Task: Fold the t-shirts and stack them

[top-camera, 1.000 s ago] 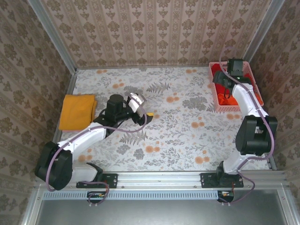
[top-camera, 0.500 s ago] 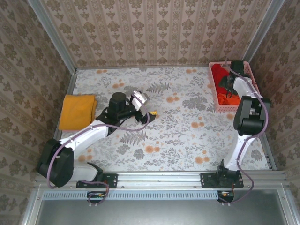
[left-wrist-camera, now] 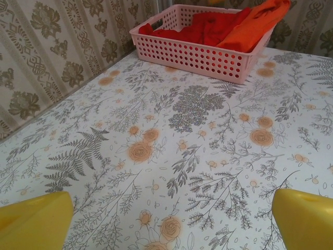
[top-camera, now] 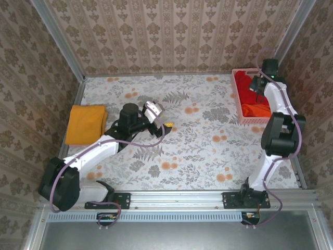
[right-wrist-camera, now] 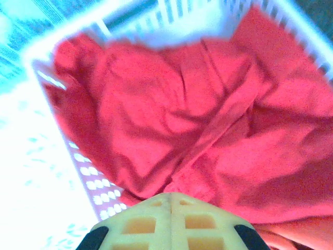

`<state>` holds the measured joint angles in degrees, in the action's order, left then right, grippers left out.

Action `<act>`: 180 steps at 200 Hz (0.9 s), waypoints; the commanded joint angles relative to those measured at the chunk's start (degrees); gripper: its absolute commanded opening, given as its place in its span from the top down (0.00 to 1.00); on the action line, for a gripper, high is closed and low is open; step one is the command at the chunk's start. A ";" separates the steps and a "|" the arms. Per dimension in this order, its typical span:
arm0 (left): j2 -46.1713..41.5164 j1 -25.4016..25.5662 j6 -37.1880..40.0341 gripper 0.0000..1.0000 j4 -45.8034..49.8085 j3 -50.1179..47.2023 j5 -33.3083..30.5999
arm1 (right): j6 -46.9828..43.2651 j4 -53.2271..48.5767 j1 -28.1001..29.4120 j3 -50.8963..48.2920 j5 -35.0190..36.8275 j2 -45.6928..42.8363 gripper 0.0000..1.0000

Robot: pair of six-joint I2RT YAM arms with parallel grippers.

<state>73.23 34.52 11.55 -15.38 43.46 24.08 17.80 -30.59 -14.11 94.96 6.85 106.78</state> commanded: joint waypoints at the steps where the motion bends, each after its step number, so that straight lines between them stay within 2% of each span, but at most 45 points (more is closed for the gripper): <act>1: 0.50 0.33 1.96 0.00 0.68 1.20 0.17 | 0.63 3.93 -0.18 -1.61 -0.78 -7.42 1.00; 16: 1.67 0.33 2.14 0.00 0.52 2.31 0.98 | 1.04 4.28 -0.21 -2.54 -0.35 -8.97 0.99; 32: 2.92 0.35 2.06 0.00 0.45 3.54 2.03 | 0.00 3.64 -0.46 -3.11 0.80 -8.27 0.67; 51: 3.66 0.37 1.89 0.00 0.69 4.60 3.23 | 0.47 2.23 -1.00 -3.43 0.81 -5.98 0.54; 64: 3.61 0.37 1.81 0.00 1.02 4.81 3.57 | 0.54 1.70 -1.21 -3.64 0.62 -4.26 0.43; 154: 3.06 0.37 1.46 0.00 0.99 4.61 3.72 | 1.82 -3.45 -1.10 -0.54 -0.83 9.58 0.29; 170: 2.72 0.41 1.48 0.00 1.26 4.51 3.61 | 1.80 -4.77 -1.15 0.60 -0.96 12.13 0.29; 180: 2.38 0.45 1.53 0.00 1.40 4.29 3.47 | 1.78 -5.30 -1.12 1.20 -1.25 13.69 0.34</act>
<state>76.88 34.52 12.32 -15.22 46.39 26.41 18.68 -32.10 -15.18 93.25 6.85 117.27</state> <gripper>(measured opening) 0.997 0.693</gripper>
